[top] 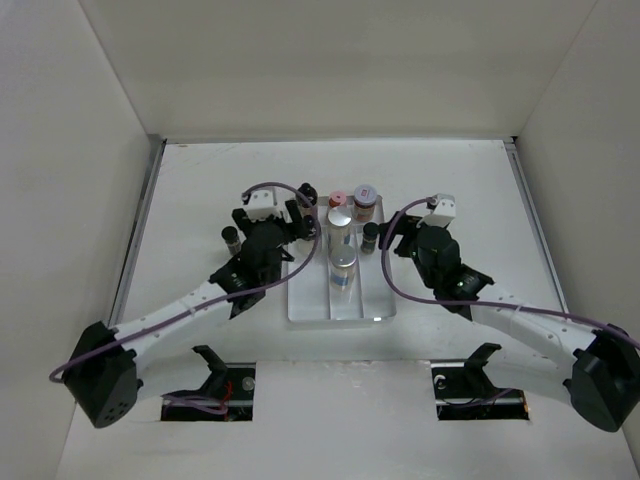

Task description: Organize the condiment bottles

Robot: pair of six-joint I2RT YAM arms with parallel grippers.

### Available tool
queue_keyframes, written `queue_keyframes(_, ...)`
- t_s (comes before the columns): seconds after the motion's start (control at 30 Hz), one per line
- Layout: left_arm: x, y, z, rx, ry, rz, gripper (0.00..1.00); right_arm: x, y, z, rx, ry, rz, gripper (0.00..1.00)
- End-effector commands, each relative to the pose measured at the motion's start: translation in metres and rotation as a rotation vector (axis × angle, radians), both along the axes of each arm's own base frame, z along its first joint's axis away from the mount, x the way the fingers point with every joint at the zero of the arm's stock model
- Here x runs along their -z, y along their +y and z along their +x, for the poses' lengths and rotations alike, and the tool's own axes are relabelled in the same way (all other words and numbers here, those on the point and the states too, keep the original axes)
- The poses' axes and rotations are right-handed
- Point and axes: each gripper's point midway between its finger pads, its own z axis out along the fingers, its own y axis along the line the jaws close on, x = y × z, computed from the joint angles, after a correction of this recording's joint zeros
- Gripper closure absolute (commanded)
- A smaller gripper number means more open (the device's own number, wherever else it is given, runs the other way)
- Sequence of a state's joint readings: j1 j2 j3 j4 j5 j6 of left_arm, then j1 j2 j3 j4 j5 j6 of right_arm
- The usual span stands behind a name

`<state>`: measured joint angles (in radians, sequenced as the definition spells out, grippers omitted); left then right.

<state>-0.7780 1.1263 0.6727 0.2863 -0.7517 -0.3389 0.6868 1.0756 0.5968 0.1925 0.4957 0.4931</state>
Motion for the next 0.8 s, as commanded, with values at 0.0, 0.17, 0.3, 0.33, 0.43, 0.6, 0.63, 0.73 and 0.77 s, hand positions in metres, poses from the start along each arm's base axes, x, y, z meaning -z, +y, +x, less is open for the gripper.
queue_keyframes(0.0,0.003,0.047,-0.006,-0.148,-0.018,-0.047,0.22,-0.028,0.001,0.002,-0.001,-0.094,0.070,0.18)
queue_keyframes(0.17,0.022,0.104,-0.017,-0.294,0.061,-0.073,0.22,-0.036,-0.002,-0.001,0.000,-0.122,0.091,0.60)
queue_keyframes(0.3,0.032,0.137,-0.014,-0.388,0.096,-0.078,0.24,-0.037,-0.001,-0.002,-0.007,-0.124,0.099,0.53)
queue_keyframes(0.33,0.036,0.142,-0.012,-0.400,0.109,-0.075,0.25,-0.036,-0.001,-0.002,-0.007,-0.122,0.097,0.46)
queue_keyframes(0.43,0.049,0.147,-0.001,-0.414,0.155,-0.064,0.28,-0.037,-0.001,-0.002,-0.008,-0.125,0.092,0.33)
queue_keyframes(0.6,0.072,0.137,0.019,-0.391,0.223,-0.039,0.31,-0.039,-0.002,-0.003,-0.008,-0.129,0.095,0.23)
queue_keyframes(0.63,0.076,0.137,0.022,-0.393,0.229,-0.035,0.31,-0.038,-0.002,-0.003,-0.008,-0.128,0.094,0.22)
queue_keyframes(0.73,0.085,0.139,0.028,-0.409,0.240,-0.028,0.35,-0.035,0.000,-0.001,-0.008,-0.119,0.084,0.21)
queue_keyframes(0.77,0.087,0.139,0.030,-0.412,0.239,-0.029,0.37,-0.034,0.000,-0.001,-0.009,-0.116,0.081,0.21)
